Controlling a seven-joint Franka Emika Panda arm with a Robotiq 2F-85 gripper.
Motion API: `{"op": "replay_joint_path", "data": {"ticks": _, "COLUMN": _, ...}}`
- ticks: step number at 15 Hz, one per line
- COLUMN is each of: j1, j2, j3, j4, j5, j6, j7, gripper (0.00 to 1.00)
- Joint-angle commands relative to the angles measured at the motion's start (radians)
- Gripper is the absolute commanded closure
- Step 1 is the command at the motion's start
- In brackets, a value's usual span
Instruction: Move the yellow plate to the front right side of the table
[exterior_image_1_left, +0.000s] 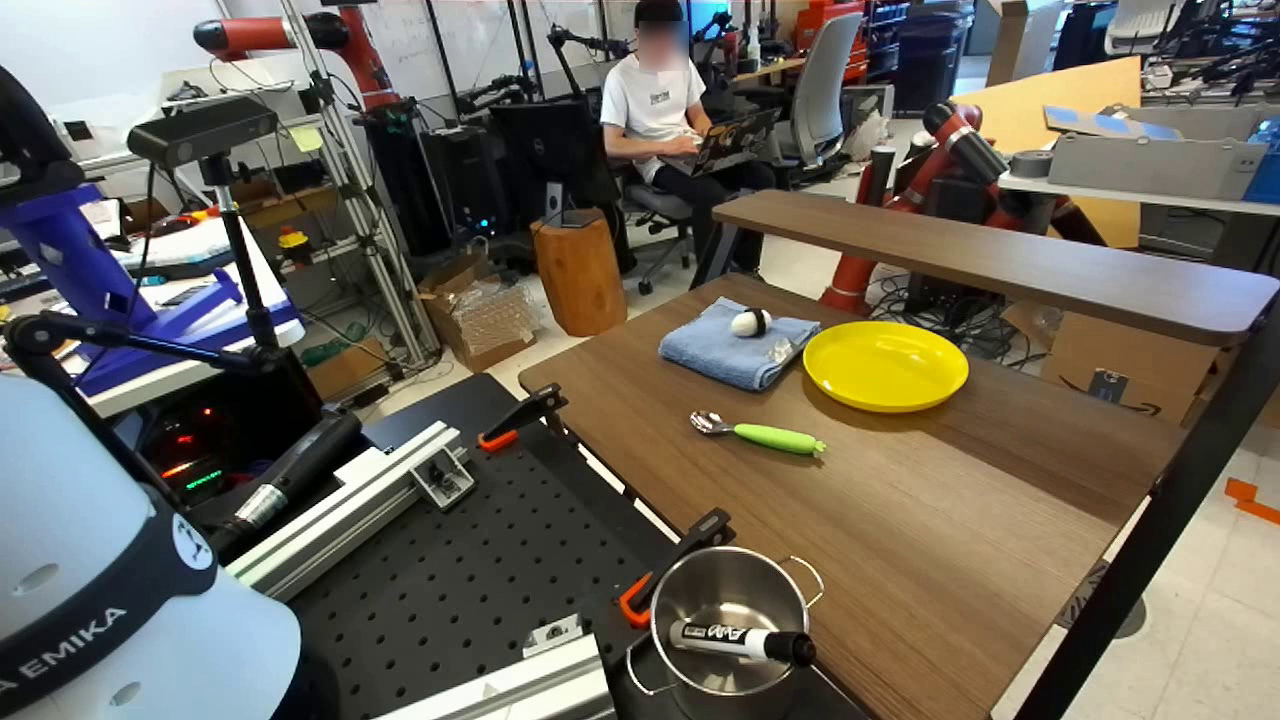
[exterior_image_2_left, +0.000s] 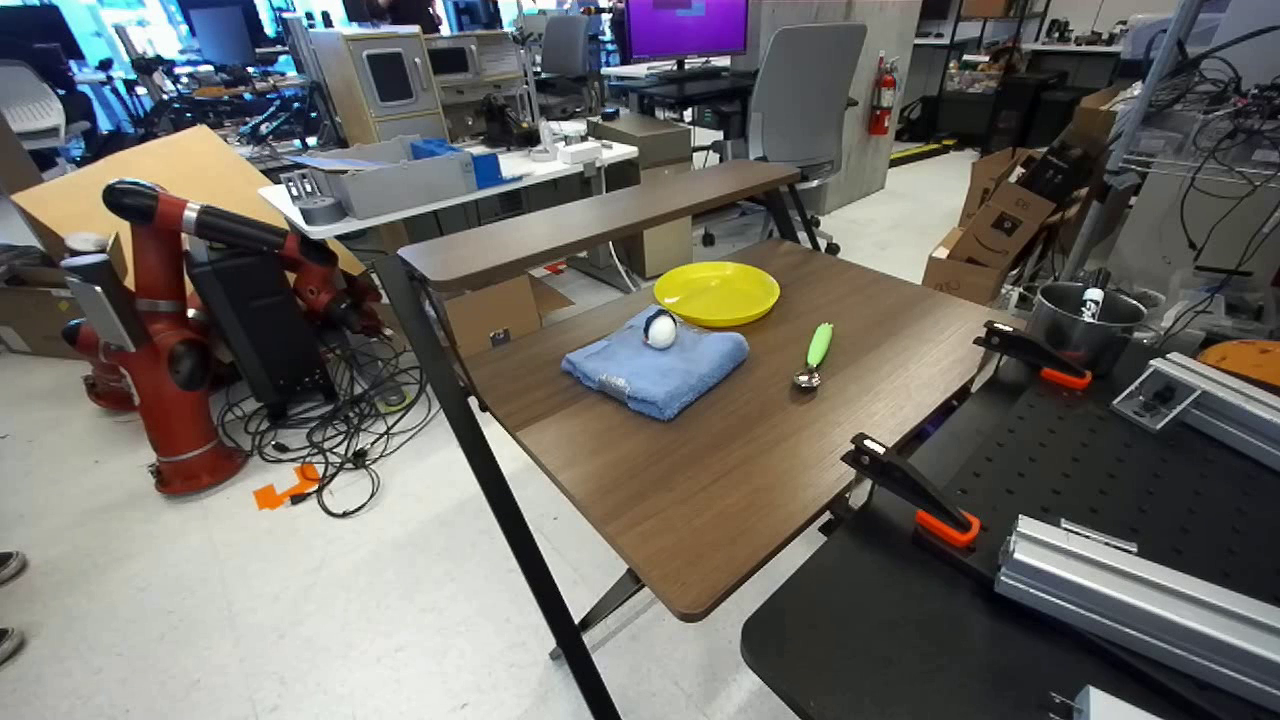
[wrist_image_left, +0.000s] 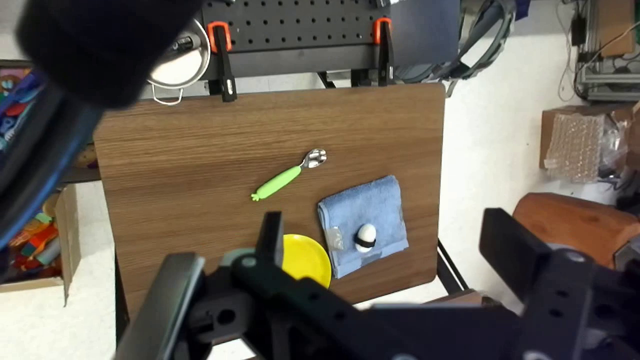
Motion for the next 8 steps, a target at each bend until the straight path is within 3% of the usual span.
{"op": "replay_joint_path", "data": {"ticks": 1, "j1": -0.035, "j2": 0.175, "j3": 0.033, "j4": 0.120, "j5": 0.100, "j6": 0.025, "j7": 0.052, "gripper": 0.00}}
{"op": "replay_joint_path", "data": {"ticks": 8, "j1": -0.091, "j2": 0.496, "j3": 0.121, "j4": 0.322, "j5": 0.195, "j6": 0.134, "j7": 0.179, "gripper": 0.00}}
